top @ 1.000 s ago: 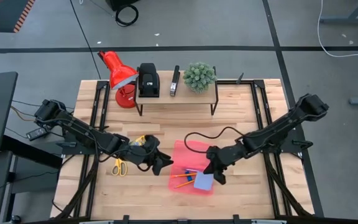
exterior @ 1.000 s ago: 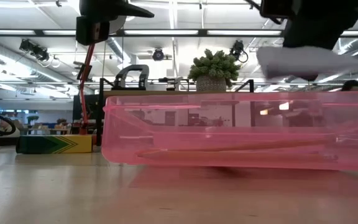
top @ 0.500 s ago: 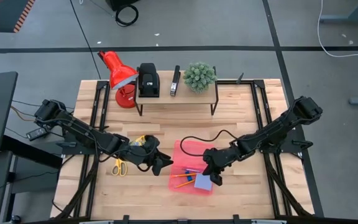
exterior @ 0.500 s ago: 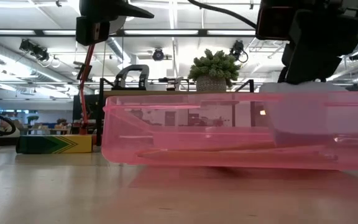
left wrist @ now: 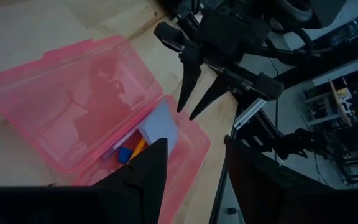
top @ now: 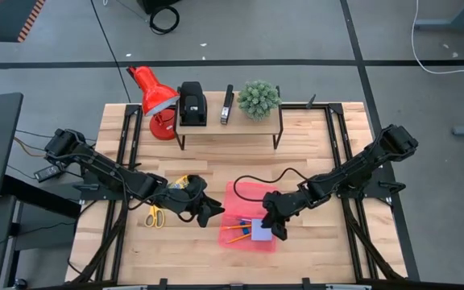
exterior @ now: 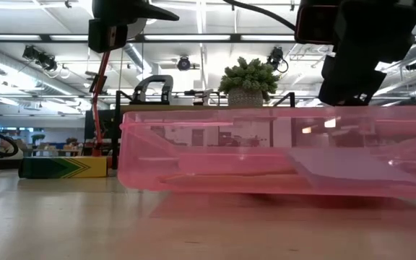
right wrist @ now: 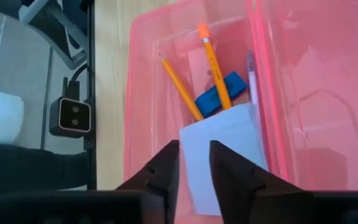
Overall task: Pack school essentials
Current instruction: Put the yellow crayon box into the pink supply box
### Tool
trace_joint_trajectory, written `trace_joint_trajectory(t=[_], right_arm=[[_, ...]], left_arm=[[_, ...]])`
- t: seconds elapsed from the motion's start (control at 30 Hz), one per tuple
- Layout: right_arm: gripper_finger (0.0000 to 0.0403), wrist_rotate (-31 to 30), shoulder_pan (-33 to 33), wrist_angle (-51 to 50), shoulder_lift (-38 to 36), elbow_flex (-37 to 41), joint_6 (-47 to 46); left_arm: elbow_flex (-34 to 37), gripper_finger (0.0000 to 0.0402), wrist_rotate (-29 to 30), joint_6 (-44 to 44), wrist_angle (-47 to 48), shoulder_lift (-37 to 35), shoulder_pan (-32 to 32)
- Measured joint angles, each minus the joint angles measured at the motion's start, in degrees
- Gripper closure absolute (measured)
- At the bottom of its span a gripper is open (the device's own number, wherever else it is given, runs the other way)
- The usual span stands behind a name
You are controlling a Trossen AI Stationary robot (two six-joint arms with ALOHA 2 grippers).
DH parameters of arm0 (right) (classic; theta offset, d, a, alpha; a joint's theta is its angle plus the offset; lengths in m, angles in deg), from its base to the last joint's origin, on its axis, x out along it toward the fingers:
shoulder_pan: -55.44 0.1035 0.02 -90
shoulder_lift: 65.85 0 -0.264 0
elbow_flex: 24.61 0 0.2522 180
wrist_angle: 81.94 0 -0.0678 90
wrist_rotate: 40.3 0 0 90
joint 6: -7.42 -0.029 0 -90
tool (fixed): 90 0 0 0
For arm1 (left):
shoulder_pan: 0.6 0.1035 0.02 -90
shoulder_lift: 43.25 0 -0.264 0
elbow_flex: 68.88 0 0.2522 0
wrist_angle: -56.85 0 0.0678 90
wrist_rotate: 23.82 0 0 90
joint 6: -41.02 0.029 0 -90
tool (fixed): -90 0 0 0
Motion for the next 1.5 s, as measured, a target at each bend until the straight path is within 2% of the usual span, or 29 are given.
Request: trace_joint_trajectory(t=[0.2, 0.47, 0.57, 0.7, 0.93, 1.1, 1.2, 1.3, 1.4, 1.5], right_arm=[[0.0270, -1.2, 0.0, 0.0, 0.0, 0.0, 0.3], [0.0273, -2.7, 0.0, -0.3, -0.2, 0.0, 0.2], [0.0276, -2.7, 0.1, -0.1, -0.7, 0.0, -0.2], [0.0276, -2.7, 0.0, -0.6, -1.7, 0.0, -0.5], [0.0264, -2.7, 0.0, -1.1, -3.3, 0.0, -1.7], [0.0253, -2.7, 0.0, -1.9, -3.8, 0.0, -1.7], [0.0253, -2.7, 0.0, -1.9, -3.9, 0.0, -1.0], [0.0253, -2.7, 0.0, -2.0, -3.9, 0.0, -0.2], [0.0253, -2.7, 0.0, -2.3, -3.9, 0.0, -0.9], [0.0254, -2.4, 0.0, -3.1, -3.9, 0.0, -5.1]], left_arm=[[0.0, 0.0230, 0.0, 0.0, -0.1, 0.0, 0.0], [0.0, 0.0230, 0.0, 0.0, 0.2, 0.0, 0.0], [0.0, 0.0230, 0.0, 0.0, 3.2, 0.0, 0.0], [0.0, 0.0230, -0.6, -1.7, 12.8, 0.0, 0.2], [0.0, 0.0212, -8.6, 0.5, 26.3, 0.0, 0.8], [-1.8, 0.0198, -10.2, 1.3, 37.7, 0.0, 0.8], [-5.4, 0.0212, -8.8, 5.6, 45.6, 0.0, 1.5], [-10.5, 0.0235, -4.8, 9.1, 55.2, 0.0, 2.4], [-14.8, 0.0260, 0.0, 9.7, 64.4, 0.0, 3.2], [-17.2, 0.0281, 2.0, 9.7, 71.5, -0.1, 4.1]])
